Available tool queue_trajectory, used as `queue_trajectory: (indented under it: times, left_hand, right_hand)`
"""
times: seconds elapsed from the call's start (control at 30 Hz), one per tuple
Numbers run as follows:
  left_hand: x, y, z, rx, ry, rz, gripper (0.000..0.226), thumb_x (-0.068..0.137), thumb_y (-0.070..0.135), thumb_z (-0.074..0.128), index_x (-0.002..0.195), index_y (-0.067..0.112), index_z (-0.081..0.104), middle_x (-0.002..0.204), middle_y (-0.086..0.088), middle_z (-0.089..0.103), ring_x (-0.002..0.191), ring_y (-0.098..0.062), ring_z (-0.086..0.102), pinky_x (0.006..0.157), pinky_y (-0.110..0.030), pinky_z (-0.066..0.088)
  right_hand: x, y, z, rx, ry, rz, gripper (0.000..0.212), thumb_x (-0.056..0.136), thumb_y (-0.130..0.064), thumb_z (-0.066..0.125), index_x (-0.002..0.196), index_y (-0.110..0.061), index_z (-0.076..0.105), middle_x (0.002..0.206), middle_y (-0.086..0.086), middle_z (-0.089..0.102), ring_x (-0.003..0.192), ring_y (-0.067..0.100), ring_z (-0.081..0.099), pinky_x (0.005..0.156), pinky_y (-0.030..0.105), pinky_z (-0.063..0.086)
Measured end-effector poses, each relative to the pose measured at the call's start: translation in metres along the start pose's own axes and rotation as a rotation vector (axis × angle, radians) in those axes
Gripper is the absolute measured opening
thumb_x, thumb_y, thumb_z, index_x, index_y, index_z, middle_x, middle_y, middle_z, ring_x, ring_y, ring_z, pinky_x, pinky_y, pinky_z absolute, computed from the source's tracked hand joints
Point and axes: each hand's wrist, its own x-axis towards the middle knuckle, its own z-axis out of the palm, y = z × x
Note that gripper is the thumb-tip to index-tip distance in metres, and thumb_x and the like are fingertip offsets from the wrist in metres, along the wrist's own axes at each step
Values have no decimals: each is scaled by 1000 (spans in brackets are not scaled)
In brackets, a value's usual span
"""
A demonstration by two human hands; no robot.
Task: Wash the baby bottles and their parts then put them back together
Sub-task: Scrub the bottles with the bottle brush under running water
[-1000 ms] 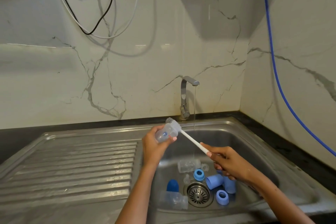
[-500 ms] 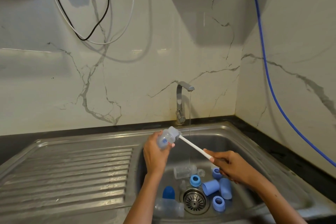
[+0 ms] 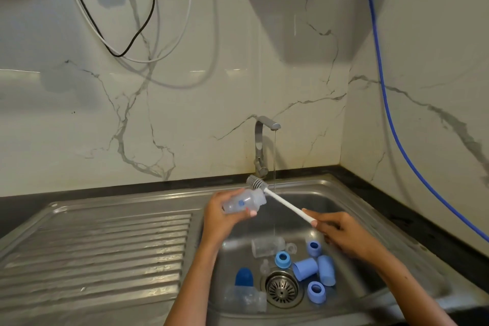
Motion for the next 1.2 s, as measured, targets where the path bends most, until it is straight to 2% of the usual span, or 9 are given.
queue_trajectory:
  times: [0.13, 0.23, 0.3, 0.37, 0.57, 0.73, 0.9, 1.0, 1.2]
  left_hand:
    - [6, -1, -6, -418, 203, -275, 70, 61, 21, 83, 124, 20, 53, 107, -4, 62, 97, -17, 63, 70, -25, 54]
    - [12, 1, -6, -654, 244, -394, 45, 64, 28, 76, 102, 10, 62, 103, -11, 68, 92, -19, 66, 71, -31, 55]
    - [13, 1, -8, -675, 248, -404, 32, 71, 27, 74, 96, 11, 63, 95, -7, 70, 86, -16, 67, 69, -30, 56]
    - [13, 0, -13, -669, 250, -395, 35, 70, 33, 74, 98, 14, 64, 89, -2, 73, 84, -13, 68, 64, -28, 55]
    - [16, -10, -19, -664, 244, -405, 49, 86, 34, 66, 129, 13, 55, 99, 0, 69, 93, -15, 66, 70, -27, 52]
    - [14, -11, -16, -631, 254, -433, 19, 86, 31, 67, 90, 13, 63, 85, -1, 68, 84, -15, 65, 57, -20, 53]
    - [11, -12, -16, -567, 153, -457, 24, 82, 31, 70, 96, 12, 63, 96, -8, 65, 89, -20, 63, 73, -30, 53]
    - [9, -7, -13, -548, 112, -462, 23, 83, 30, 69, 97, 13, 61, 93, -9, 63, 85, -21, 62, 71, -33, 53]
    - [7, -3, -8, -714, 36, -457, 45, 96, 19, 51, 136, 2, 39, 120, -21, 50, 112, -34, 53, 93, -50, 48]
  right_hand:
    - [-1, 4, -17, 224, 36, 49, 30, 96, -24, 54, 112, -47, 65, 49, -3, 45, 40, 8, 35, 36, 17, 30]
    - [1, 3, -18, 221, -43, 64, 30, 95, -26, 55, 109, -50, 67, 49, -2, 44, 39, 9, 33, 35, 18, 30]
    - [2, -1, -17, 214, -90, 80, 29, 95, -25, 56, 111, -46, 67, 48, -3, 44, 38, 8, 32, 35, 17, 29]
    - [1, -5, -15, 205, -105, 98, 29, 95, -23, 56, 115, -41, 67, 47, -2, 43, 37, 8, 32, 34, 17, 28]
    - [-8, -11, -13, 228, -103, 121, 29, 95, -19, 56, 117, -35, 67, 48, -1, 41, 37, 6, 30, 33, 17, 25]
    - [-13, -8, -16, 221, -171, 163, 30, 95, -18, 56, 114, -36, 69, 50, 3, 42, 39, 10, 26, 33, 18, 22]
    - [-12, -3, -15, 149, -306, 178, 25, 95, -22, 57, 116, -29, 69, 50, 0, 45, 38, 9, 30, 36, 19, 25]
    - [-10, -4, -3, 127, -338, 107, 27, 96, -23, 57, 120, -28, 66, 51, -4, 46, 41, 5, 35, 39, 18, 29]
    - [-4, 1, 20, 42, -236, 31, 33, 98, -20, 53, 128, -35, 55, 47, -10, 44, 43, 0, 40, 44, 13, 35]
